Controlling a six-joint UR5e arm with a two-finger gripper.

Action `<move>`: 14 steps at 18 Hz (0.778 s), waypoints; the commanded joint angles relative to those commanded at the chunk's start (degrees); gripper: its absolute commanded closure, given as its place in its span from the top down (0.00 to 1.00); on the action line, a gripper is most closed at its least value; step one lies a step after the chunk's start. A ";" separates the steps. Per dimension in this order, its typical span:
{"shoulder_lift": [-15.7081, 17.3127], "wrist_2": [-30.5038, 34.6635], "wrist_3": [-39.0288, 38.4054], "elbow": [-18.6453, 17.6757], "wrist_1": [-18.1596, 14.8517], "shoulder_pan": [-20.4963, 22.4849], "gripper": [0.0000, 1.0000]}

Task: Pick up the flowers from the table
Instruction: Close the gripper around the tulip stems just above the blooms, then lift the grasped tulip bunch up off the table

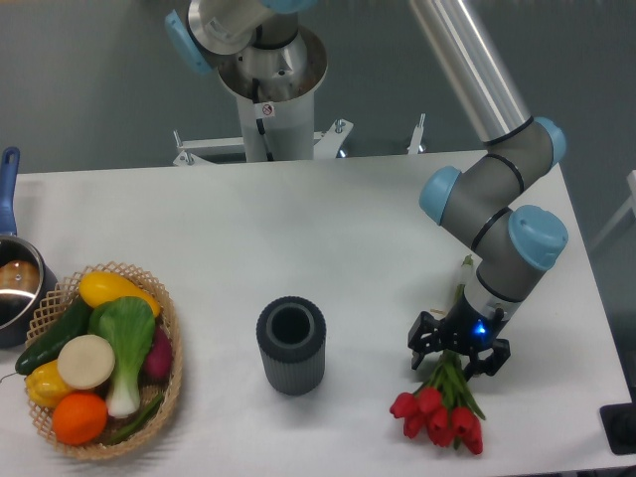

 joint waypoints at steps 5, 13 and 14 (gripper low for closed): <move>0.26 0.00 -0.09 -0.18 1.06 0.00 0.49; 2.72 -0.35 -0.44 -0.62 1.06 0.09 0.39; 3.16 -0.35 -0.53 -0.70 1.06 0.00 0.39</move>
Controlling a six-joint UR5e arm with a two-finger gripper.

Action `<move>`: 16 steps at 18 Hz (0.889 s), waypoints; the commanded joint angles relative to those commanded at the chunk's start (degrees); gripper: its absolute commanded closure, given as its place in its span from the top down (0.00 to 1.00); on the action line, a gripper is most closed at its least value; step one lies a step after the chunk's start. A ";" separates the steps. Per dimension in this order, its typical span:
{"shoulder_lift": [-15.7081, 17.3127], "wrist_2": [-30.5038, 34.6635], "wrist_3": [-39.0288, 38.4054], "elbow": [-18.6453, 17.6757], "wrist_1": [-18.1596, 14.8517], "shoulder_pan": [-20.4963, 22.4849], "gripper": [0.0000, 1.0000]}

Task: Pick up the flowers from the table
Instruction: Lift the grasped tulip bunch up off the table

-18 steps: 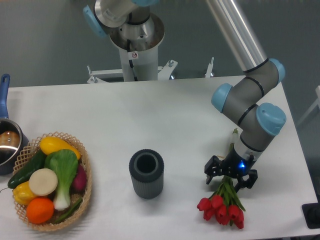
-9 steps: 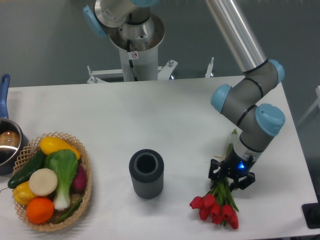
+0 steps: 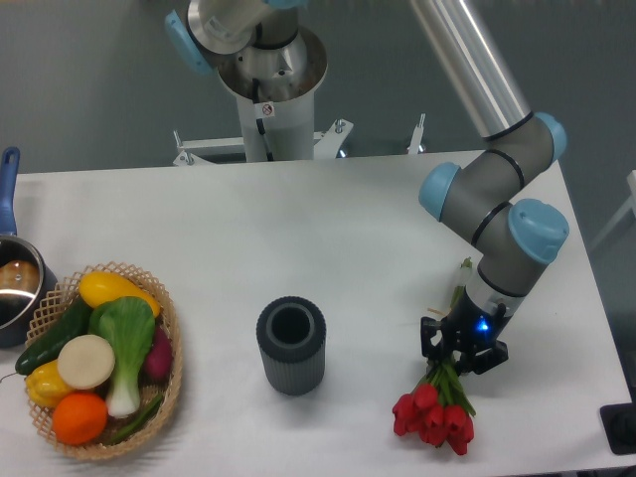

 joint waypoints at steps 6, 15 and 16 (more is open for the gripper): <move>4.92 0.17 0.26 -0.53 0.00 -1.41 0.39; 12.83 0.26 -2.63 -1.23 0.00 -1.76 0.39; 13.53 0.26 -2.81 -1.06 0.00 -1.41 0.39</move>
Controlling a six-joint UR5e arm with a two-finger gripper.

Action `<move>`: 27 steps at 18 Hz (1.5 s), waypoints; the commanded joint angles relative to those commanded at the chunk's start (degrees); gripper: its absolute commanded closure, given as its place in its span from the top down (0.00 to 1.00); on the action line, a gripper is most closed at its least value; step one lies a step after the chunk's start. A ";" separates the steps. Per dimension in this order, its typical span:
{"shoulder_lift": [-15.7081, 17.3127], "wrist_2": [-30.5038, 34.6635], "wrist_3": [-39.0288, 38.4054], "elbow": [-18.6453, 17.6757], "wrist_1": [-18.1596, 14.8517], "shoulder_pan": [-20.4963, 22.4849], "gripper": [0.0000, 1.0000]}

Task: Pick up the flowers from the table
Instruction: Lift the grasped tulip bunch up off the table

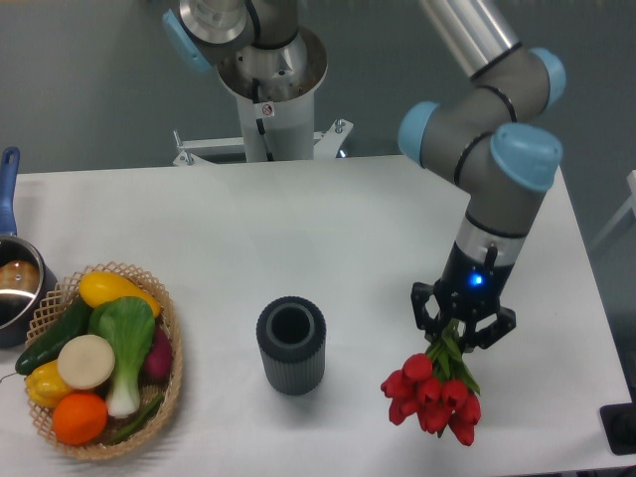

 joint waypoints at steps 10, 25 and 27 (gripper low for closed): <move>4.40 -0.70 -0.62 0.44 0.00 3.17 0.39; 6.86 -7.82 -0.44 -0.26 -0.09 7.21 0.39; 6.77 -7.82 -0.35 -0.17 0.00 7.12 0.39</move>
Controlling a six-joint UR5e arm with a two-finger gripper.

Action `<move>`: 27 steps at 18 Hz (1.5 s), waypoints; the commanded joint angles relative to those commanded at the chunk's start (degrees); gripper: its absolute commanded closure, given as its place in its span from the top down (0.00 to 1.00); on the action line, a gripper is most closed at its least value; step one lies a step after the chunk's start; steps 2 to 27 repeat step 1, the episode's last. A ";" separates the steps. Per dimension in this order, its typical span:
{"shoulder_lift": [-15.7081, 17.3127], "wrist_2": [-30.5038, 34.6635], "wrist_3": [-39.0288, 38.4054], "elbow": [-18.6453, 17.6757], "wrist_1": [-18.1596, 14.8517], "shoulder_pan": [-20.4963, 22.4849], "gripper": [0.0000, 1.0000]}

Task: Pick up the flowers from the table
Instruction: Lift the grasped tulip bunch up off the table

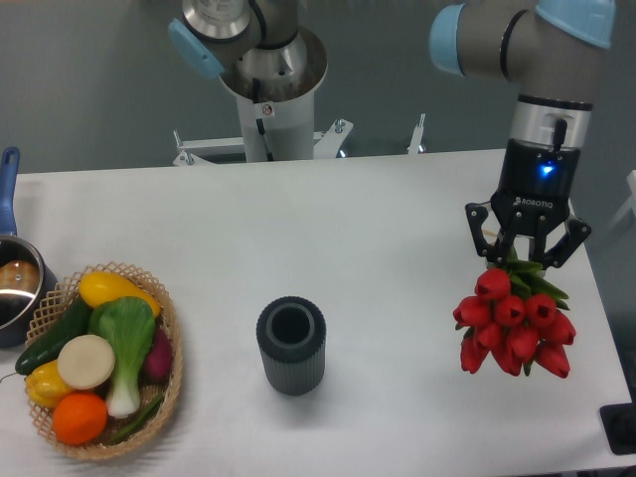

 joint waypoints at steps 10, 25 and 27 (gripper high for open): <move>0.00 0.00 0.00 0.00 0.00 0.09 0.39; 0.00 0.00 0.00 0.00 0.00 0.09 0.39; 0.00 0.00 0.00 0.00 0.00 0.09 0.39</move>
